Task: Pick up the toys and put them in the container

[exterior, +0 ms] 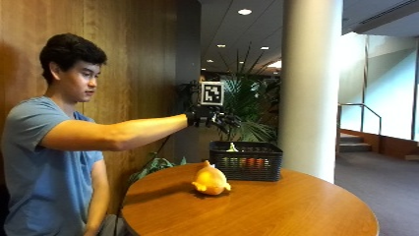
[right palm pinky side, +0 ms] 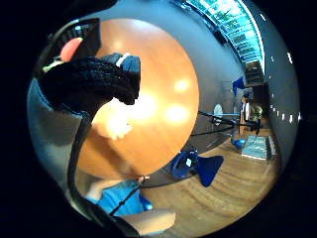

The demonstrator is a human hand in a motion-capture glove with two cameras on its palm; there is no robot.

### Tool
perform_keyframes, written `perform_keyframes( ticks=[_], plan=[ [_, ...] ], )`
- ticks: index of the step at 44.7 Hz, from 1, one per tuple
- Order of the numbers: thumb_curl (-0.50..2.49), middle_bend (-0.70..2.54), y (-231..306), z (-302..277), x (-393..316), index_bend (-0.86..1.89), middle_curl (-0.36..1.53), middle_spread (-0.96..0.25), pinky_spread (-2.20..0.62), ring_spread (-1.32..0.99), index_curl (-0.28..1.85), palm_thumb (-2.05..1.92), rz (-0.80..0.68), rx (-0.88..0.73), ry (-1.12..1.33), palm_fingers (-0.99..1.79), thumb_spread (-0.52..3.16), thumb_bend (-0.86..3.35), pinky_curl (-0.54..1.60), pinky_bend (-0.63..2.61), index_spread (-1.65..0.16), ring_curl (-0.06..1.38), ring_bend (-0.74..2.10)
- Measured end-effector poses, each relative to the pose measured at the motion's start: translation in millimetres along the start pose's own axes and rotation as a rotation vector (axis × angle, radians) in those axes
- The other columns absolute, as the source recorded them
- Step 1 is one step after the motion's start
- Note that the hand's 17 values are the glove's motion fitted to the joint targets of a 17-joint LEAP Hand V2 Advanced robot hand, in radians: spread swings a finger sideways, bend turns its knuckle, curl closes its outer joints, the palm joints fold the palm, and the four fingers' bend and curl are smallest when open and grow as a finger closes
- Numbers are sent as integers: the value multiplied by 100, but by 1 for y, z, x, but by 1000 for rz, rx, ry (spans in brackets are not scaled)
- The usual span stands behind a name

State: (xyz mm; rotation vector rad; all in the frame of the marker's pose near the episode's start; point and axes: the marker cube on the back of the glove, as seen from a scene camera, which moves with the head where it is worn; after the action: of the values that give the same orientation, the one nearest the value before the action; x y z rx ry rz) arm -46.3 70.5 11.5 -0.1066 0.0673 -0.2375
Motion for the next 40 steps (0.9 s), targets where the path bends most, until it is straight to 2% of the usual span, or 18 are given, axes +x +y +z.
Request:
perform_keyframes(
  ticks=[6,9,13,17,22,32,40],
  plan=[
    [23,16,24,38,15,11,35,10,3,8,21,-5,-196,-39,-34,-11,104,-5,34,141,-26,30,47],
    [23,16,30,56,17,11,34,10,3,8,21,-5,-233,-48,-31,-12,105,-5,34,141,-26,30,47],
    [23,16,34,90,23,11,34,10,3,9,21,-5,-206,-89,8,-12,105,-5,34,141,-26,30,46],
    [23,16,32,126,30,10,33,11,3,9,20,-5,-59,-122,109,-13,106,-5,34,141,-26,30,47],
    [23,16,39,147,19,11,32,11,3,9,20,-4,-171,-159,5,-13,106,-5,34,141,-26,30,46],
    [23,16,44,197,14,10,32,10,3,9,19,-4,-167,-213,-22,-14,107,-4,34,140,-25,29,45],
    [24,17,42,220,5,10,31,10,3,8,19,1,-137,-159,-97,-10,111,-1,33,138,-26,31,49]
  ],
)
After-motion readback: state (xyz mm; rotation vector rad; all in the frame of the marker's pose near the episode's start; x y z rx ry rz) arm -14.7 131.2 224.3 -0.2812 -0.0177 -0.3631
